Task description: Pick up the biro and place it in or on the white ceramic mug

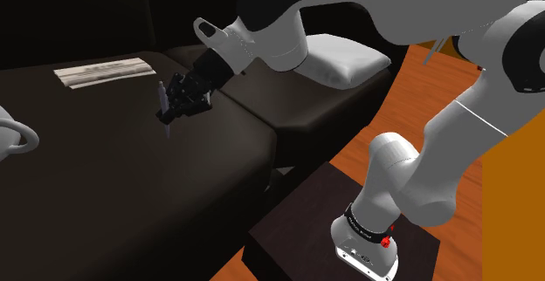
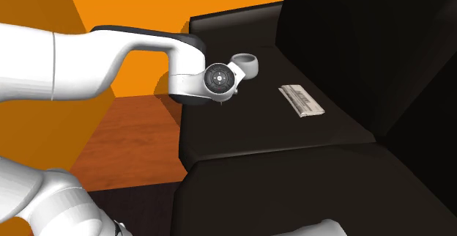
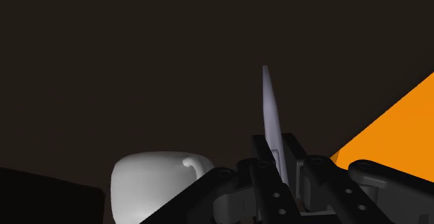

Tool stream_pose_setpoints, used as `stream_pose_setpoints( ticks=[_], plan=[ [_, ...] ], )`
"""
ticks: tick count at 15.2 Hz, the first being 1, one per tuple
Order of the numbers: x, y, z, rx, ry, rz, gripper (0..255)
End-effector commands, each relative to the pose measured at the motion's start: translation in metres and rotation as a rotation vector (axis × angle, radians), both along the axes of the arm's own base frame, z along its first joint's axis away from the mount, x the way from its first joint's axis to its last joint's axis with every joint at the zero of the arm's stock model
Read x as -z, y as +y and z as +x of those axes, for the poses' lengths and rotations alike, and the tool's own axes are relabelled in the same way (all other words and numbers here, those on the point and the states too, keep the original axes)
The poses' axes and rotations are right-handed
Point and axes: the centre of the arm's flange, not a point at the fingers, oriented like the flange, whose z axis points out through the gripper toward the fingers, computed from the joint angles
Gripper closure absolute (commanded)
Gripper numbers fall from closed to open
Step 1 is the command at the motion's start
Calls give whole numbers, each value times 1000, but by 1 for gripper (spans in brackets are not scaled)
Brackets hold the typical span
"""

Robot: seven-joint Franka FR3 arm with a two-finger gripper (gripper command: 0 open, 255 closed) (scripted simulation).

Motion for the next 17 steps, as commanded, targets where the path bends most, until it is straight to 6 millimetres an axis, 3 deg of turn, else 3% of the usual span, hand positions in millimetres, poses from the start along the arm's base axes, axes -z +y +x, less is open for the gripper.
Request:
stream_pose_setpoints(
  ticks=[1,17],
  plan=[
    [-9,1,0,0,0,0,255],
    [-94,1,0,0,0,0,255]
  ],
)
